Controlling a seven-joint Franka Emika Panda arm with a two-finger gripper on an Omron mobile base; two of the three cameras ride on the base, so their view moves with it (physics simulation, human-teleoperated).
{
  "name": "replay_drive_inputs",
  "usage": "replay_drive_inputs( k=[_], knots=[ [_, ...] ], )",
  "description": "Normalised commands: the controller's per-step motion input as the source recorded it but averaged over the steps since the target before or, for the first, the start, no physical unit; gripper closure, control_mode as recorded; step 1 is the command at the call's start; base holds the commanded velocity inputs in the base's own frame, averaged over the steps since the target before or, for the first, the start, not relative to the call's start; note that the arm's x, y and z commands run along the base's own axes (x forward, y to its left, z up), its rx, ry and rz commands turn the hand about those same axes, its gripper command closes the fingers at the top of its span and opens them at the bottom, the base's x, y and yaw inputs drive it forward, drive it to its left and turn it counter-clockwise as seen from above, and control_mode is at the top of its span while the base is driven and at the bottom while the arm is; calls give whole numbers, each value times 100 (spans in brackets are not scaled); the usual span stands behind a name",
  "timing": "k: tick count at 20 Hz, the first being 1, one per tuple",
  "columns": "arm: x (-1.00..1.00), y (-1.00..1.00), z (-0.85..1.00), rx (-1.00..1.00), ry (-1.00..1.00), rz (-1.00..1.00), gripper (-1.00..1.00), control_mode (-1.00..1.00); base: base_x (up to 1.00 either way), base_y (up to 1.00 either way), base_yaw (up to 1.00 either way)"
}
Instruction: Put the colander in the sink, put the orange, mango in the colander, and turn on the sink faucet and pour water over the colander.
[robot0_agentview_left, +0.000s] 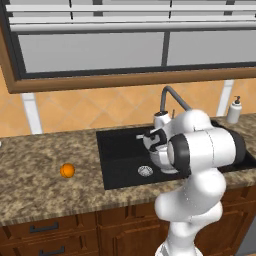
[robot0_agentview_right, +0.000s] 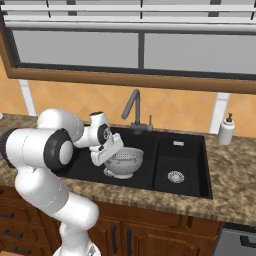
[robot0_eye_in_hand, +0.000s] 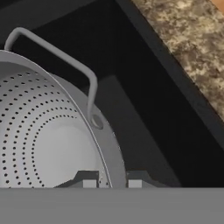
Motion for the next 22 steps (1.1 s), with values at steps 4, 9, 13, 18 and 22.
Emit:
replay_drive_inputs(
  k=[4,9,13,18,22],
  knots=[
    [9,0,-44,0,-6,-15,100,-100,0,0,0],
    [9,-5,-38,0,-2,-17,100,-100,0,0,0],
    [-2,-4,-38,0,-1,-14,100,-100,0,0,0],
    [0,0,-33,0,-2,-17,100,-100,0,0,0],
    [4,0,-36,0,-2,-18,100,-100,0,0,0]
  ],
)
